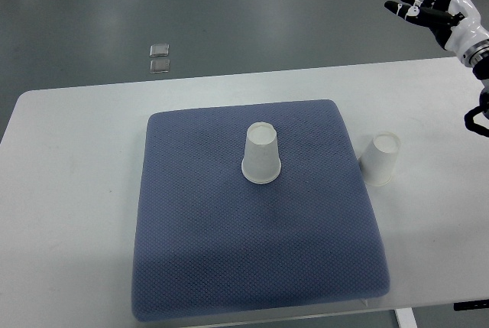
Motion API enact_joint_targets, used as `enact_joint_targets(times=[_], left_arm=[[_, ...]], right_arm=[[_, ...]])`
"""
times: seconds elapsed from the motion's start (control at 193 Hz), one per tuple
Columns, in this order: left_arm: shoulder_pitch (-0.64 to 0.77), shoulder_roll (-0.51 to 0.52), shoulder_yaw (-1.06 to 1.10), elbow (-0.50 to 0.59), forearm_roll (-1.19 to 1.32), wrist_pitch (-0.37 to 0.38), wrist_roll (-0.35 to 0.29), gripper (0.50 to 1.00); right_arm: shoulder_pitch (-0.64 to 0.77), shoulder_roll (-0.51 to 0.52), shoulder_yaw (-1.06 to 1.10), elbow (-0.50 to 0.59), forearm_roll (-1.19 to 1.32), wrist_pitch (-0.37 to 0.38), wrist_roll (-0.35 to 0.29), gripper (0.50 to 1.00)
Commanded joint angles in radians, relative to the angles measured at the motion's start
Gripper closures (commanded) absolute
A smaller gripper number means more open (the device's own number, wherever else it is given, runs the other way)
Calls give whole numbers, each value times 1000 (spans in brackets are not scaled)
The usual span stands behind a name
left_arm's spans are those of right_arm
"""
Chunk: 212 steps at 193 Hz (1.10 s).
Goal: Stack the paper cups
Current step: 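Lower the right hand down onto the white cup beside the pad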
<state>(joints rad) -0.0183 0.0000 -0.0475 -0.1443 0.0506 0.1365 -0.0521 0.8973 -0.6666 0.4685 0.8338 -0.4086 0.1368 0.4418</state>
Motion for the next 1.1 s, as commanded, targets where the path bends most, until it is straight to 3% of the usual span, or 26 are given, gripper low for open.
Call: enact_joint_targets(times=[0.0, 0.192, 0.316, 0.477, 0.575, 0.839, 1.093], left_arm=[[0, 0, 0, 0, 0, 0, 0, 500], [0, 0, 0, 0, 0, 0, 0, 500], [0, 0, 0, 0, 0, 0, 0, 500], [0, 0, 0, 0, 0, 0, 0, 500], [0, 0, 0, 0, 0, 0, 0, 500], [0, 0, 0, 0, 0, 0, 0, 500], [0, 0, 0, 0, 0, 0, 0, 500]], right_arm=[[2, -93, -41, 42, -147, 72, 1, 589], [3, -220, -48, 119, -505, 182, 14, 589], [5, -278, -48, 202, -723, 202, 17, 591], [17, -280, -51, 260, -993, 198, 29, 589], [17, -272, -90, 288, -1118, 170, 29, 589], [61, -231, -286, 298, -1285, -17, 28, 589], [72, -186, -317, 297, -1297, -60, 26, 589]])
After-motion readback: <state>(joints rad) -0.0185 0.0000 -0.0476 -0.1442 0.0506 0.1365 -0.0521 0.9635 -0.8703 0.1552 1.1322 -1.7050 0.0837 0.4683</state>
